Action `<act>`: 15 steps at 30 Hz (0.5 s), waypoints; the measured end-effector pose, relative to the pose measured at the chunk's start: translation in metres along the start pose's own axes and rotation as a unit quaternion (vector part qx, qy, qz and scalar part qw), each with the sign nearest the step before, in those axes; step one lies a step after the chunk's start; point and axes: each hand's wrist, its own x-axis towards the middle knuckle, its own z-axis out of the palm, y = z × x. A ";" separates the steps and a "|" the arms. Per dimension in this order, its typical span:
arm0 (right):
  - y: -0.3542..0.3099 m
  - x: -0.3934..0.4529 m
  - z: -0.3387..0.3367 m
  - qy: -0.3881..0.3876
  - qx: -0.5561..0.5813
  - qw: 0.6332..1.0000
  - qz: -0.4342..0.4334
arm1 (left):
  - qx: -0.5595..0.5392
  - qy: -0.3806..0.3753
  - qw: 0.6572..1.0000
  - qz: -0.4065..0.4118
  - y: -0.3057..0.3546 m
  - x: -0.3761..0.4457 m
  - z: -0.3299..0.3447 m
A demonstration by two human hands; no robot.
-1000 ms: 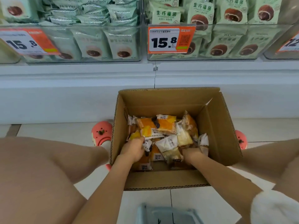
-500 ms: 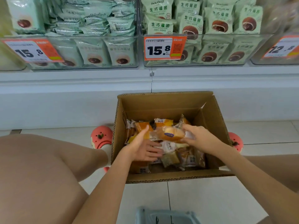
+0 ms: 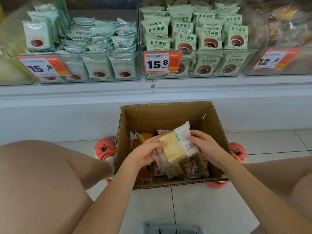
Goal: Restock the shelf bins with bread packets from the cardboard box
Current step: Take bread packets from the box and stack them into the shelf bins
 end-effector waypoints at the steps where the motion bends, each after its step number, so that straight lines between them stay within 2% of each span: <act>1: -0.003 -0.001 0.001 -0.003 -0.024 1.000 -0.012 | -0.002 0.005 1.000 0.004 0.000 0.000 0.002; 5: -0.017 -0.007 0.006 0.068 -0.100 0.983 -0.137 | -0.042 0.015 0.999 0.030 0.003 0.000 0.011; 8: -0.027 -0.013 0.014 0.105 -0.162 0.944 -0.269 | -0.093 0.021 0.995 -0.024 0.007 0.002 0.006; 10: -0.031 -0.018 0.021 0.081 -0.258 0.902 -0.336 | -0.143 -0.052 0.987 -0.057 0.009 0.001 0.006; 12: -0.026 -0.017 0.027 0.024 -0.407 0.836 -0.368 | -0.182 -0.107 0.977 -0.027 0.009 0.000 0.012; 13: -0.021 -0.015 0.029 -0.007 -0.450 0.815 -0.366 | -0.186 -0.097 0.978 -0.001 0.009 0.001 0.017; 14: -0.016 -0.015 0.030 -0.024 -0.451 0.817 -0.360 | -0.181 -0.077 0.980 0.022 0.010 0.001 0.021; 15: -0.013 -0.016 0.032 -0.021 -0.414 0.837 -0.356 | -0.171 -0.053 0.983 0.039 0.011 0.002 0.023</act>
